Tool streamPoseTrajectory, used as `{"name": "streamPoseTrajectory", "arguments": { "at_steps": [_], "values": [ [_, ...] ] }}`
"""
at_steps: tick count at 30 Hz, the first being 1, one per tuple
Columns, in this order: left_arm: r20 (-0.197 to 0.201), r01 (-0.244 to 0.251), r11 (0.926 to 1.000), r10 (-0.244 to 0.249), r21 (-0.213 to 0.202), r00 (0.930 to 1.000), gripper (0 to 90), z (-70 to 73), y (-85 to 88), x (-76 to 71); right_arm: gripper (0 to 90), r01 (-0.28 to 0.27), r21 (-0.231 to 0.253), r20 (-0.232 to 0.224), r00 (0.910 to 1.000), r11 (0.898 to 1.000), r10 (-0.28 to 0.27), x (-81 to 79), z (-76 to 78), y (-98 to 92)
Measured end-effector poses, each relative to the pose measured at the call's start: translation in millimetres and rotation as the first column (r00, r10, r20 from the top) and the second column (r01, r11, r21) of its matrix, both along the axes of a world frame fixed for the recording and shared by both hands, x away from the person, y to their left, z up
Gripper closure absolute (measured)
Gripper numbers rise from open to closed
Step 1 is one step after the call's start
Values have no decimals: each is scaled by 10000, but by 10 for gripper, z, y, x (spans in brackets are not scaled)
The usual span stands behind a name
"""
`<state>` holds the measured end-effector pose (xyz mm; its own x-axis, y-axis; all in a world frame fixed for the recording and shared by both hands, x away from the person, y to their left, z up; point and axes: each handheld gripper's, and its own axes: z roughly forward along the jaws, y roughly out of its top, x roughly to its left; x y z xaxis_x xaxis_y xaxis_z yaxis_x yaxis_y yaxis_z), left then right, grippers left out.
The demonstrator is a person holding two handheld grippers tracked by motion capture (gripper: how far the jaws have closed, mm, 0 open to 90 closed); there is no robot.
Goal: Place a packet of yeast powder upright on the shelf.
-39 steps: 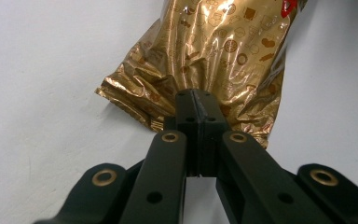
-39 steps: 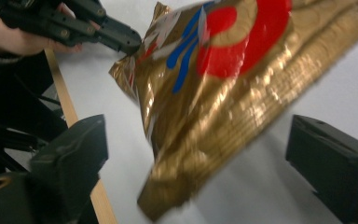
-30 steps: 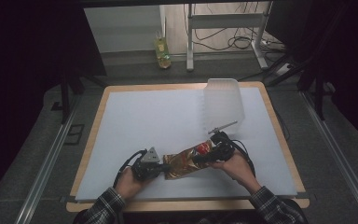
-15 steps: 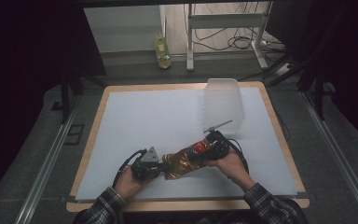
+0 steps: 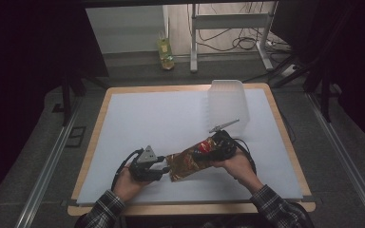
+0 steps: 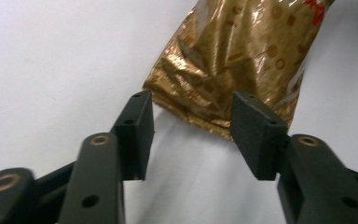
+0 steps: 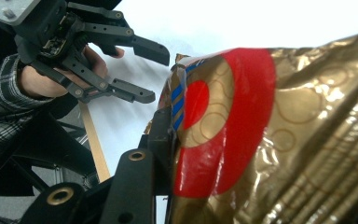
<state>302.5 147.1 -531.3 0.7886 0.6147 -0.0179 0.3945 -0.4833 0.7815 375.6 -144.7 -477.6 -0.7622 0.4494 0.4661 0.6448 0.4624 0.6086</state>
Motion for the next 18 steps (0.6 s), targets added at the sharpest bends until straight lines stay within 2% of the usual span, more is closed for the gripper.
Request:
{"name": "streamPoseTrajectory", "arguments": {
  "at_steps": [6,14,18],
  "values": [
    [-19,-149,9999,148,-49,9999,333,-3,18,0,672,-34,-64,315,9995,10000,36,-4,86,-40],
    [213,-491,9983,497,-303,9985,160,27,69,2,674,-110,-187,871,9961,9998,125,-5,194,-90],
    [301,-646,9979,649,-102,9974,99,22,74,8,675,-215,-275,1164,9929,9994,245,-2,256,-100]
  ]
}}
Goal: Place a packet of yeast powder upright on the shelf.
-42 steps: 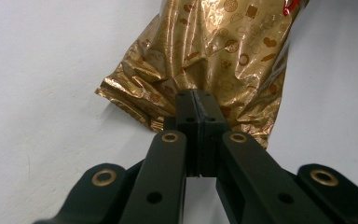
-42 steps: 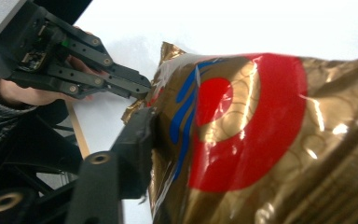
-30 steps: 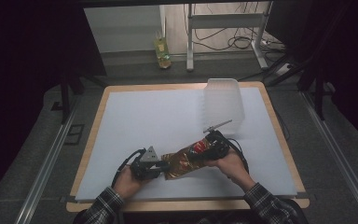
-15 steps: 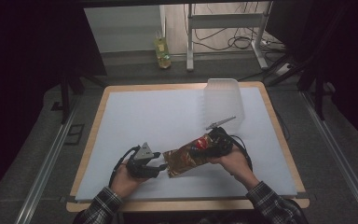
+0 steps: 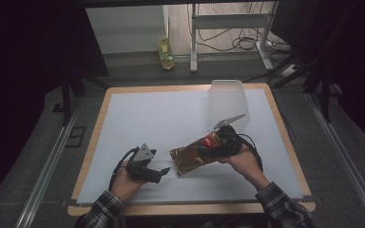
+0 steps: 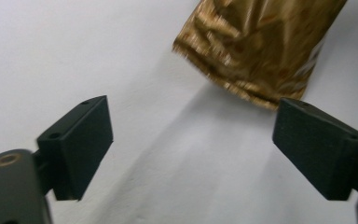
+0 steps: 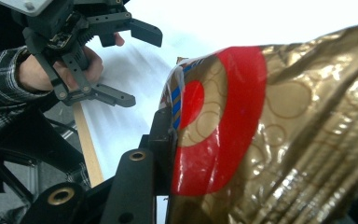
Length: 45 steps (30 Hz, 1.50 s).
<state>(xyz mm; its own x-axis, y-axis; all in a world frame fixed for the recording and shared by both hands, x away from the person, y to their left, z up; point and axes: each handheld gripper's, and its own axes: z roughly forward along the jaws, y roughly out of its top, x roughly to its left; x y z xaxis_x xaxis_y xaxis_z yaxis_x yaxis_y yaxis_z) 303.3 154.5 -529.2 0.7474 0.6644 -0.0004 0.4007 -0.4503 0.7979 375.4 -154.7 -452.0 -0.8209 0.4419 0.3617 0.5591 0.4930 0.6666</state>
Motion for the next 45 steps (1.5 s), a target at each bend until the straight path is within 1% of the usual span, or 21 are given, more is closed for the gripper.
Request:
{"name": "streamPoseTrajectory", "arguments": {
  "at_steps": [4,5,9,14,16,20,23,28,31,32,35,37,38,41,43,44,45],
  "values": [
    [67,-109,9999,108,80,9999,53,4,12,9,675,-65,-114,339,9994,9999,68,9,83,-9],
    [84,-132,9999,131,72,9999,49,5,15,9,675,-85,-148,421,9991,9999,92,13,100,-13],
    [194,-258,9994,253,251,9995,37,0,29,13,675,-153,-259,817,9965,9995,174,34,160,-42],
    [270,-217,9997,214,135,9994,30,3,43,13,675,-249,-405,1297,9911,9989,300,73,237,-100],
    [302,-188,9997,182,185,9994,29,-1,43,13,675,-299,-559,1538,9874,9980,382,94,285,-130],
    [346,-134,9994,123,314,9993,26,-11,39,16,676,-425,-820,2213,9734,9957,597,127,386,-190],
    [335,-96,9995,86,304,9994,25,-13,38,17,676,-371,-925,2562,9648,9950,598,152,484,-249],
    [321,-62,9995,52,301,9995,24,-15,42,18,676,-439,-1064,2890,9545,9934,731,199,614,-335],
    [330,-4,9994,-8,341,9995,25,-17,38,16,676,-475,-971,2882,9547,9941,738,243,693,-400],
    [325,15,9994,-26,337,9995,25,-18,37,15,676,-489,-967,3031,9499,9941,762,262,730,-427],
    [333,19,9993,-31,362,9994,25,-21,32,14,676,-447,-987,3341,9395,9941,754,303,830,-488],
    [337,29,9994,-41,342,9994,25,-20,34,14,676,-419,-1072,3602,9296,9934,780,324,891,-521],
    [351,26,9994,-37,334,9994,25,-19,35,13,676,-394,-1113,3746,9238,9930,786,337,926,-540],
    [365,39,9995,-50,322,9993,25,-17,38,11,677,-373,-1338,4217,9022,9903,910,384,1039,-601],
    [384,43,9994,-56,334,9992,25,-17,37,10,677,-363,-1446,4400,8927,9888,971,412,1099,-632],
    [398,42,9995,-55,329,9992,25,-17,36,10,678,-353,-1555,4525,8858,9872,1030,428,1141,-655],
    [404,53,9994,-66,329,9992,25,-16,38,10,678,-347,-1611,4613,8808,9863,1063,441,1164,-667]
  ]
}}
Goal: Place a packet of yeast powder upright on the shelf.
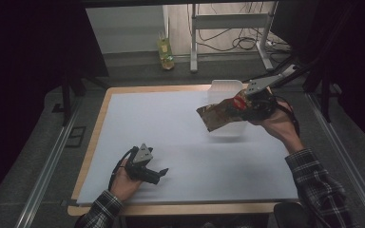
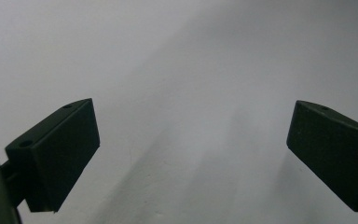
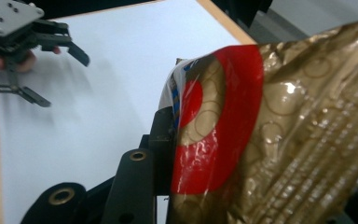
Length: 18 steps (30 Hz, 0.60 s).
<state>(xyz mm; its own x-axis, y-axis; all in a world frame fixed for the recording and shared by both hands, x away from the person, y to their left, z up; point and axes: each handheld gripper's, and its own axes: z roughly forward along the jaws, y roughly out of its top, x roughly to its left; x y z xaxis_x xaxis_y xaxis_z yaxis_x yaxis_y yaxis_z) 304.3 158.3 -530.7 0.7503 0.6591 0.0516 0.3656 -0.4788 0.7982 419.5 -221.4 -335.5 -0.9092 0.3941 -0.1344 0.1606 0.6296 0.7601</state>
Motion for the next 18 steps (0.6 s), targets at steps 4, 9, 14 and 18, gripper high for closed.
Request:
{"name": "streamPoseTrajectory", "arguments": {
  "at_steps": [4,9,14,18],
  "values": [
    [80,-27,10000,27,-78,10000,20,4,11,1,678,35,-574,533,9986,9983,-4,61,112,-51],
    [193,-82,9999,84,-88,9998,13,0,23,6,679,214,-1215,1067,9943,9924,-84,166,204,-118],
    [182,-49,9999,51,-131,9998,13,-2,22,2,678,511,-1669,1301,9911,9846,-293,282,231,-162],
    [140,-29,9999,31,-135,9999,13,-4,20,0,679,476,-2140,1557,9877,9757,-140,386,235,-174]
  ]
}}
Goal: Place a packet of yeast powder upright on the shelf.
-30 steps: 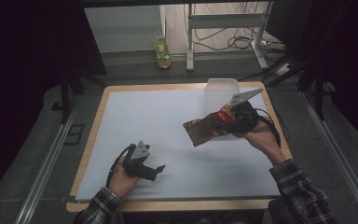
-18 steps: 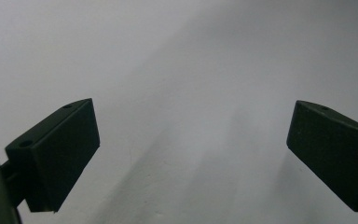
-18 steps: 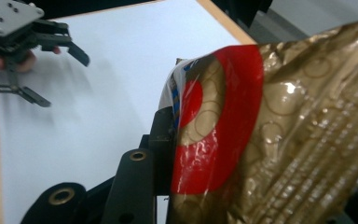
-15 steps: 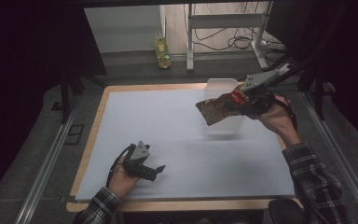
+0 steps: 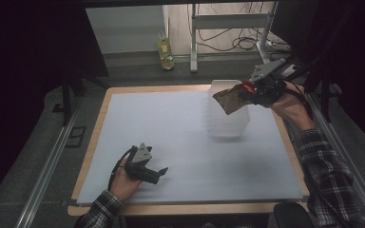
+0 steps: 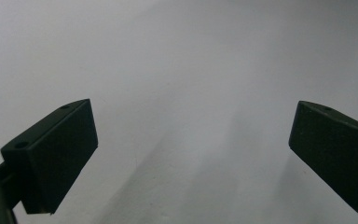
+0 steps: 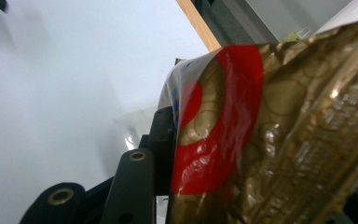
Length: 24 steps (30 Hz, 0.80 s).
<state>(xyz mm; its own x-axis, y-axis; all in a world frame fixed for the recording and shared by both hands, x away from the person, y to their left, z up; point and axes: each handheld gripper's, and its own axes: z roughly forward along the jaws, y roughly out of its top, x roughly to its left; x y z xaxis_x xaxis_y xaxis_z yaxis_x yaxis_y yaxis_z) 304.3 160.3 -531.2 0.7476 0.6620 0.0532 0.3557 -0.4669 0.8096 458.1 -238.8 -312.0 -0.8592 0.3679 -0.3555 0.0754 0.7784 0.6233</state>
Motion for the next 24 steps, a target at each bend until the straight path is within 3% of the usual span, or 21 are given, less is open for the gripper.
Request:
{"name": "streamPoseTrajectory", "arguments": {
  "at_steps": [11,24],
  "values": [
    [-7,31,10000,-31,37,10000,14,-1,14,3,680,-345,-1001,427,9983,9944,389,313,-116,51],
    [-42,103,9999,-103,91,9999,16,-6,13,3,680,-903,-1996,268,9949,9757,975,602,-334,113]
  ]
}}
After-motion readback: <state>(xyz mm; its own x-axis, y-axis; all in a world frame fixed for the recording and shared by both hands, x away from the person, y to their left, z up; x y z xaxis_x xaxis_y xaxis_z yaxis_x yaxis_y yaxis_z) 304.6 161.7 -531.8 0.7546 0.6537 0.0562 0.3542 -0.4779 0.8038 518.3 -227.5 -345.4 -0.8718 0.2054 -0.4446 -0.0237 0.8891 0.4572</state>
